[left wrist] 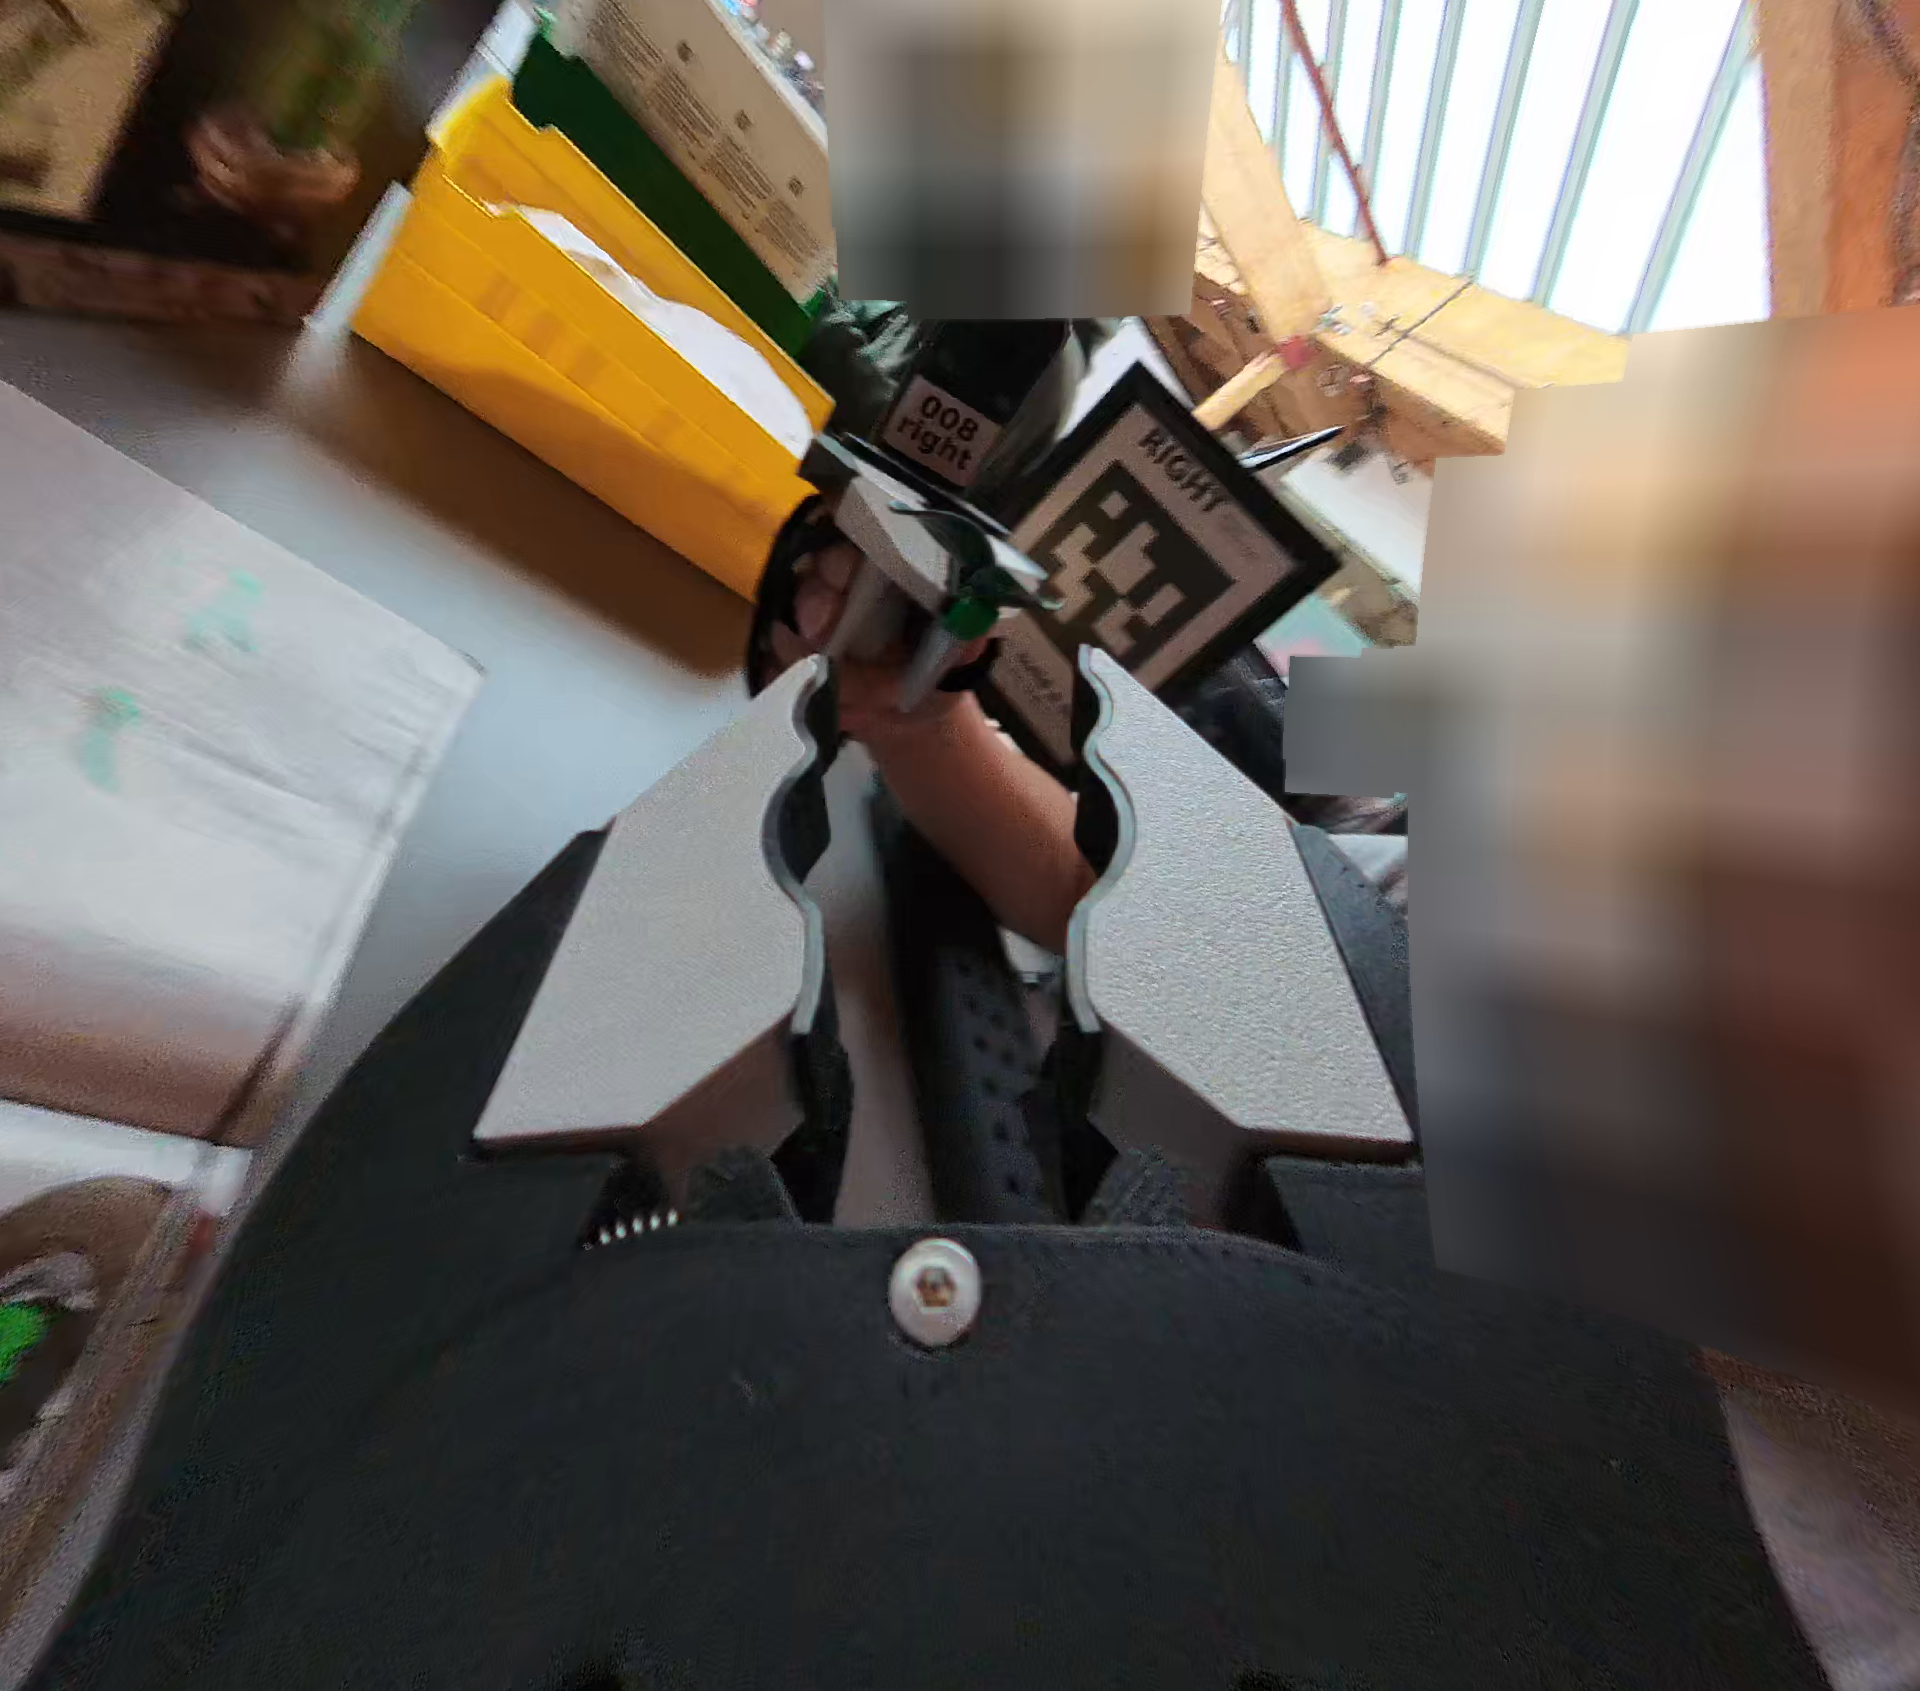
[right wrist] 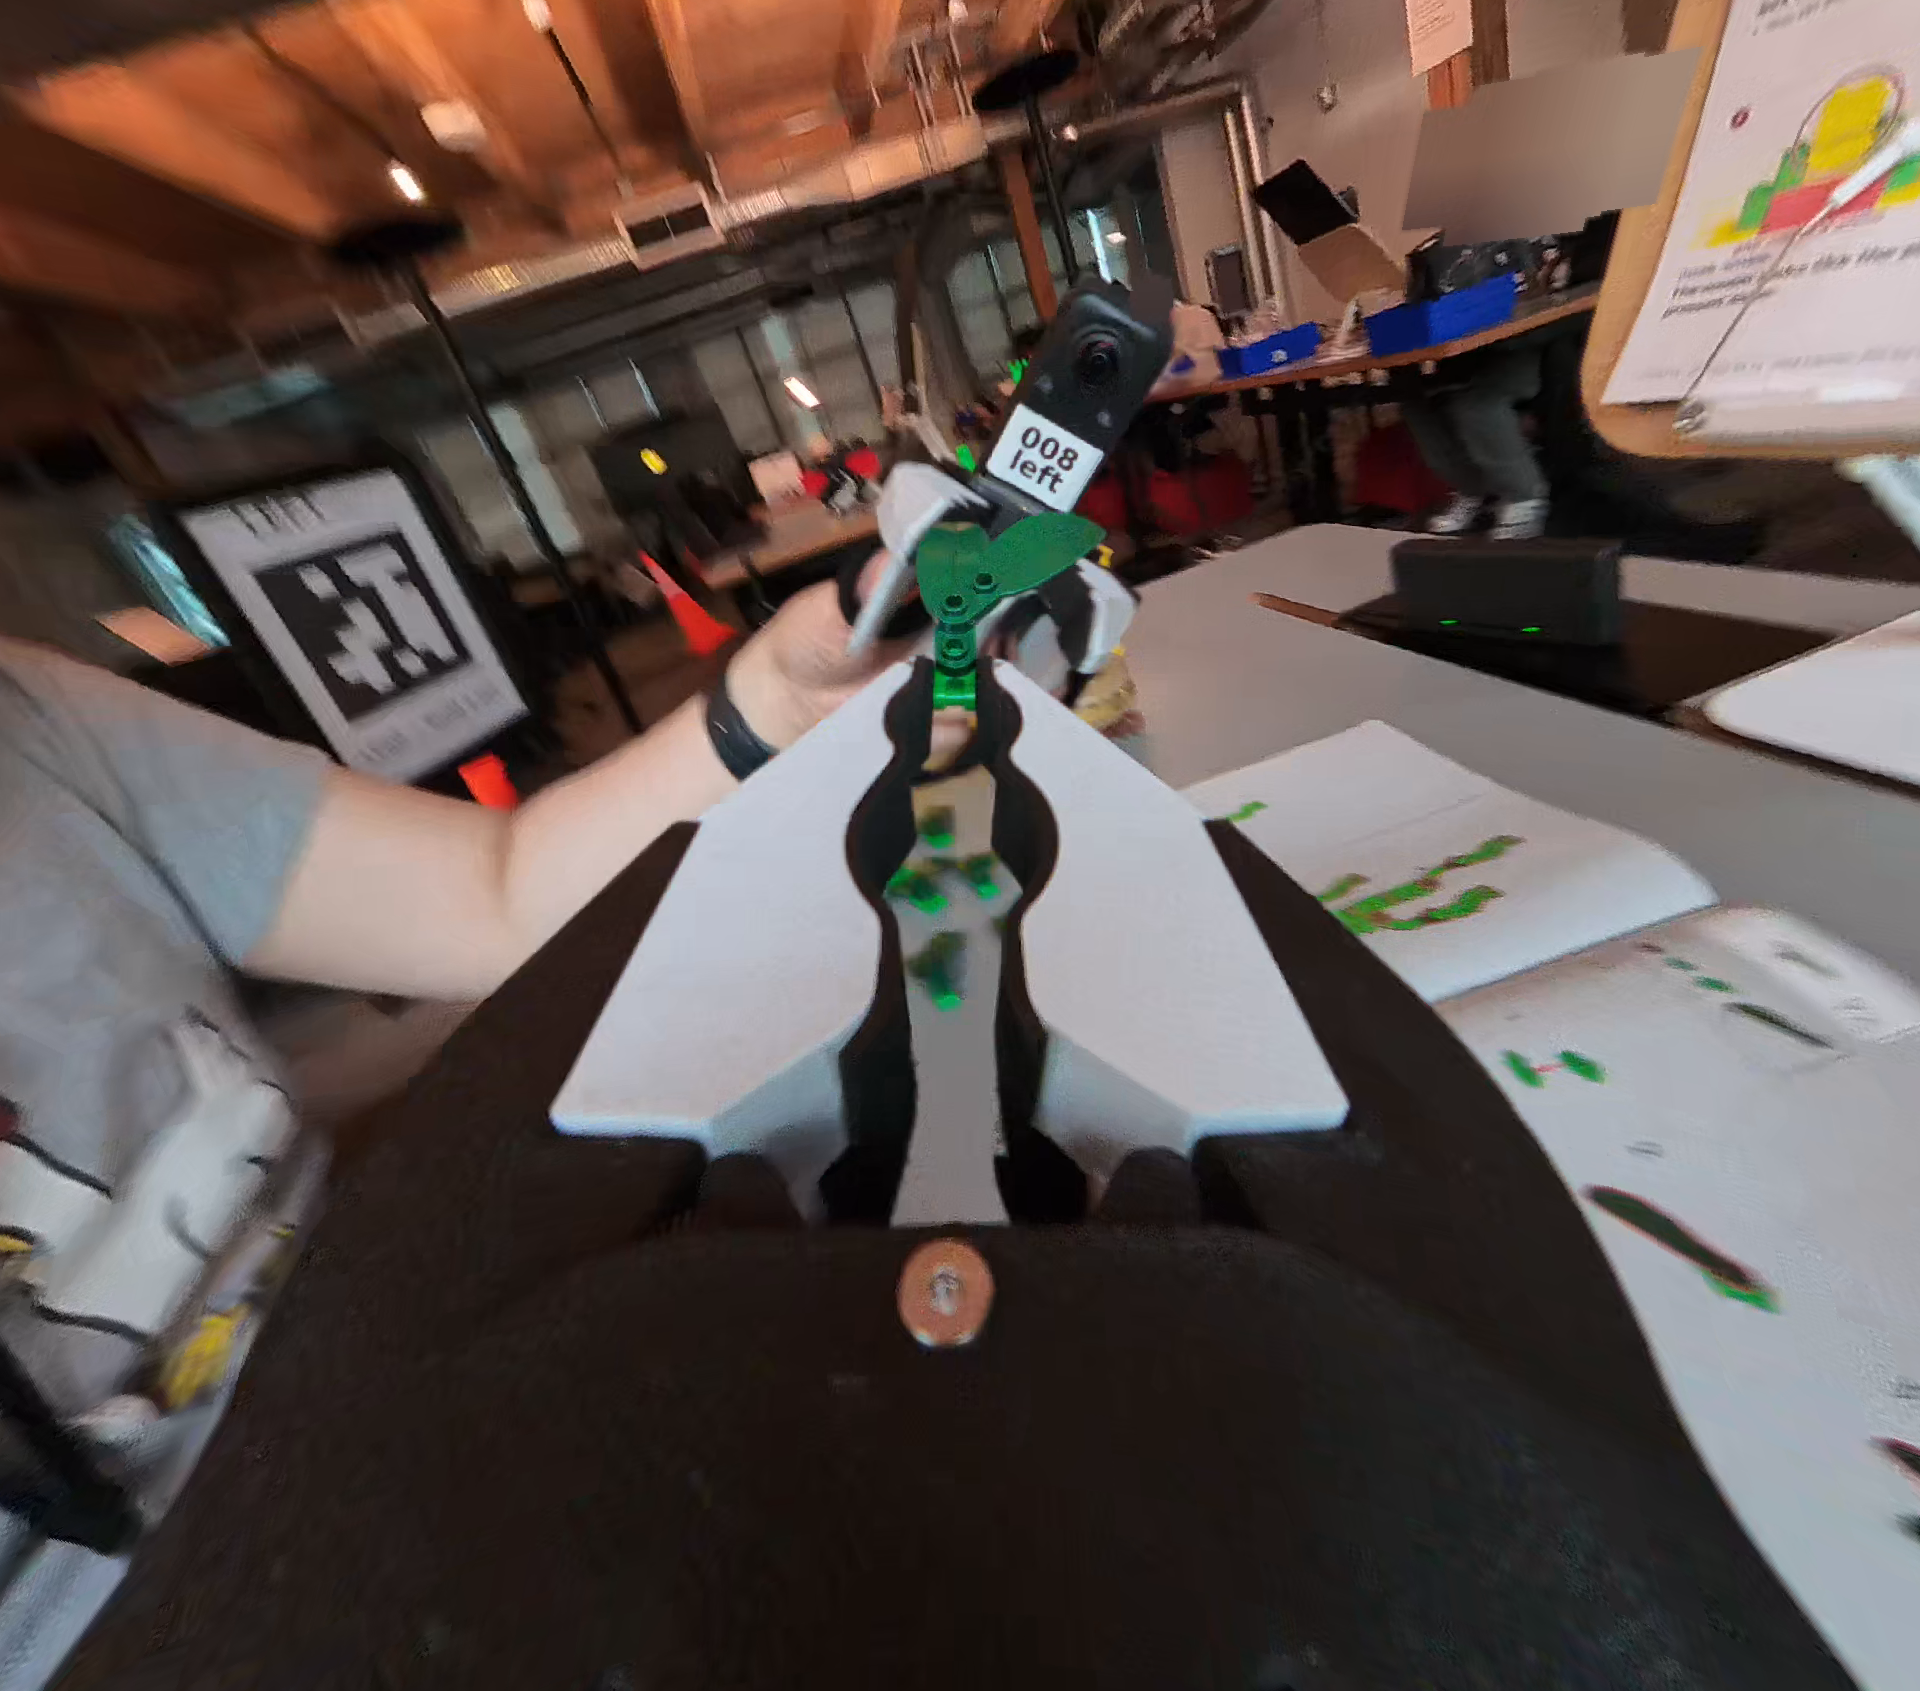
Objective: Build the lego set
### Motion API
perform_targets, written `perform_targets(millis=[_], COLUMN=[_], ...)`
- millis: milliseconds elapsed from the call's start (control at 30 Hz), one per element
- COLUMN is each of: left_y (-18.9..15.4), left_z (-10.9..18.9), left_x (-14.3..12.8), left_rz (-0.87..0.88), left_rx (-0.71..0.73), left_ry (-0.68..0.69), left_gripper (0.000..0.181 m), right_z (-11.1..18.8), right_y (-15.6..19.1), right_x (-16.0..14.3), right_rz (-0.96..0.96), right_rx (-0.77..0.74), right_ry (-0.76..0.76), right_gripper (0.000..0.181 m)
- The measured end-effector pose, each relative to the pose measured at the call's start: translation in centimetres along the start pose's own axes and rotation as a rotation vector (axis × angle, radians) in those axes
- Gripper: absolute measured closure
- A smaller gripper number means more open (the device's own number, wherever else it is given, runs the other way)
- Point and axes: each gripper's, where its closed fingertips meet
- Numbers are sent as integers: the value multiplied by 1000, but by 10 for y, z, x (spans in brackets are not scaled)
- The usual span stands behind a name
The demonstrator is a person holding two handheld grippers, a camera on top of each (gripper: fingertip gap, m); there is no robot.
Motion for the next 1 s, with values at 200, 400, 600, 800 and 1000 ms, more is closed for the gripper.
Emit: perform_targets(millis=[200, 400, 600, 800, 1000], left_y=[-13, -5, -6, -1, 7], left_z=[-22, -37, -36, -34, -33], left_x=[1, -14, -14, -11, -10], left_rz=[-325, -334, -311, -294, -320], left_rx=[-10, 24, 4, 22, 89], left_ry=[-75, -18, -25, -41, -52], left_gripper=[149, 166, 167, 170, 176], right_z=[0, -3, -2, -2, -2], right_y=[-1, 1, 1, -3, -12], right_x=[0, -1, -1, -4, -9], right_rz=[-197, -205, -211, -188, -166], right_rx=[75, 82, 89, 56, -1], right_ry=[-52, -58, -53, -31, -9], right_gripper=[176, 177, 176, 176, 176])
Point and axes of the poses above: each gripper's, where its closed fingertips meet, z back along the fingers, x out of its top, y = z × x across the jaws, and after that the axes turned 3 degrees about -y, right-handed
